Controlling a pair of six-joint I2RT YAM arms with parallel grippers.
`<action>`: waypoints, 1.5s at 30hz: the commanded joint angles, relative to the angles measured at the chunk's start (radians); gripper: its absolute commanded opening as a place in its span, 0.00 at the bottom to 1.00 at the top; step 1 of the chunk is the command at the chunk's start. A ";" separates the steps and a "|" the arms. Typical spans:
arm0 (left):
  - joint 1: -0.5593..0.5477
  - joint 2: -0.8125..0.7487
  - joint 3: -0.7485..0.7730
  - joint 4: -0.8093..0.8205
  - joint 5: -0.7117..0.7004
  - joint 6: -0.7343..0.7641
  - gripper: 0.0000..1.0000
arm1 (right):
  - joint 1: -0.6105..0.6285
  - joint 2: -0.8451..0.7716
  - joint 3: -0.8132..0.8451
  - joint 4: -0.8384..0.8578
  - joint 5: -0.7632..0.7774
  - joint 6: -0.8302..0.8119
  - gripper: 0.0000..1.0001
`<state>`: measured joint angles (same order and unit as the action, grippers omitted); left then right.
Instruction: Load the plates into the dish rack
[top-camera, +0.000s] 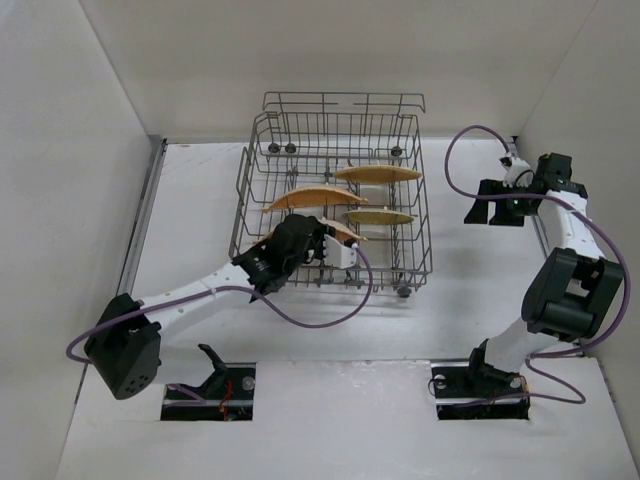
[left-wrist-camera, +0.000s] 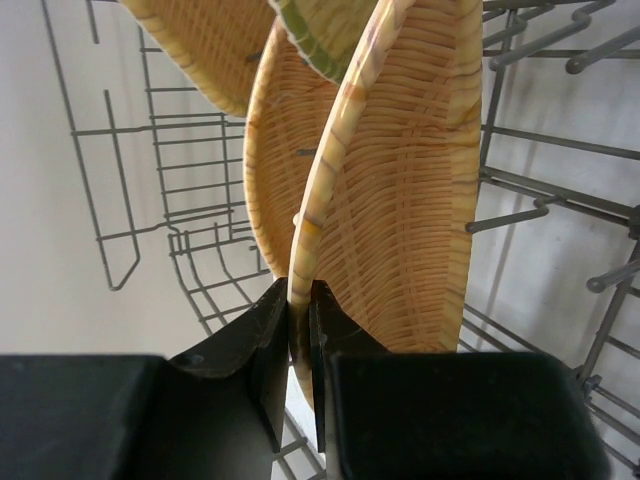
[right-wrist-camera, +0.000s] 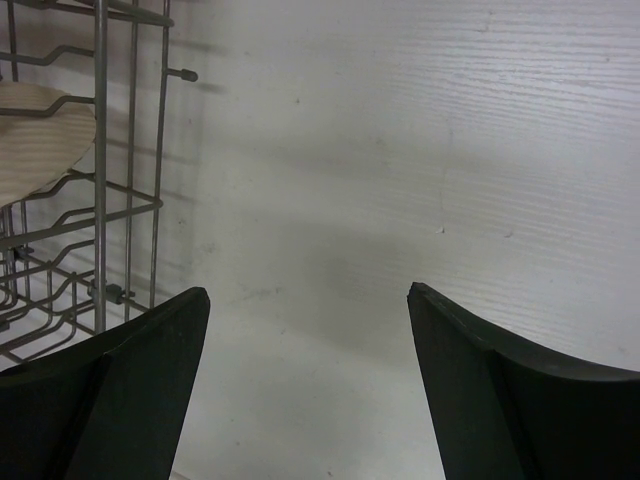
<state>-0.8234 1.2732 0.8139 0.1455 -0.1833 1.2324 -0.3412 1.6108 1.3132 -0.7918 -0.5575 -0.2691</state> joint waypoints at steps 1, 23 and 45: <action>-0.001 0.002 -0.007 0.083 0.005 -0.028 0.00 | -0.017 -0.028 0.009 0.016 -0.019 -0.024 0.86; -0.049 0.025 -0.065 0.083 0.004 -0.122 0.04 | -0.046 -0.008 0.052 -0.050 -0.010 -0.088 0.86; -0.023 -0.070 0.206 -0.188 -0.031 -0.309 0.67 | -0.022 0.057 0.112 -0.035 -0.030 -0.087 0.86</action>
<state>-0.8555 1.2812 0.9230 0.0261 -0.2096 0.9886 -0.3763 1.6527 1.3724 -0.8474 -0.5579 -0.3485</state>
